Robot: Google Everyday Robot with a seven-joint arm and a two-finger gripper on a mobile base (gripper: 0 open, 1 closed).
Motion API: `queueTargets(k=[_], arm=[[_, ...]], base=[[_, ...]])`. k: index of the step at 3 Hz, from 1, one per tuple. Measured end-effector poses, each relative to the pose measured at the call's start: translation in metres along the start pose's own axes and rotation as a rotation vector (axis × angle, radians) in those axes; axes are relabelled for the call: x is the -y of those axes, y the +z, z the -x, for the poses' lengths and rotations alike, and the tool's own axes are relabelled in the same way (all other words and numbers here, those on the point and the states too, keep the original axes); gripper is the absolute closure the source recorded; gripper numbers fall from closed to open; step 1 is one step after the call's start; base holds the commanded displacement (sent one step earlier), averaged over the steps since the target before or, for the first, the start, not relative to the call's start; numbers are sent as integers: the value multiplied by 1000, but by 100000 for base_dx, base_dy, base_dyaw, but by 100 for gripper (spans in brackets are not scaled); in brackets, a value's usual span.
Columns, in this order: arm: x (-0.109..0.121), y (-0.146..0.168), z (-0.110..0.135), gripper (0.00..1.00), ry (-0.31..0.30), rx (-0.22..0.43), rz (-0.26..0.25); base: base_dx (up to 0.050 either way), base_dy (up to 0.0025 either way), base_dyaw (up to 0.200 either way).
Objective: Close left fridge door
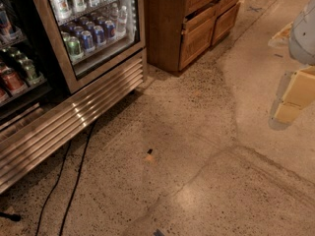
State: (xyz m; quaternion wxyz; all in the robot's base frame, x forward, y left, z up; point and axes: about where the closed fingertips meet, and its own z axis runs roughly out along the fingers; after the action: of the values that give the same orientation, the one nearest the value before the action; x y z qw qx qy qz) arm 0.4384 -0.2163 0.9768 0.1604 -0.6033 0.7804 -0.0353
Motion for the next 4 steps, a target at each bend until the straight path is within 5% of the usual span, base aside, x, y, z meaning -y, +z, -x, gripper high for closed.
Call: queueTargets(k=[1, 4], arm=[[0, 0, 0, 0, 0, 0, 0], [0, 0, 0, 0, 0, 0, 0]], base=[[1, -2, -19974], [-4995, -13, 92]])
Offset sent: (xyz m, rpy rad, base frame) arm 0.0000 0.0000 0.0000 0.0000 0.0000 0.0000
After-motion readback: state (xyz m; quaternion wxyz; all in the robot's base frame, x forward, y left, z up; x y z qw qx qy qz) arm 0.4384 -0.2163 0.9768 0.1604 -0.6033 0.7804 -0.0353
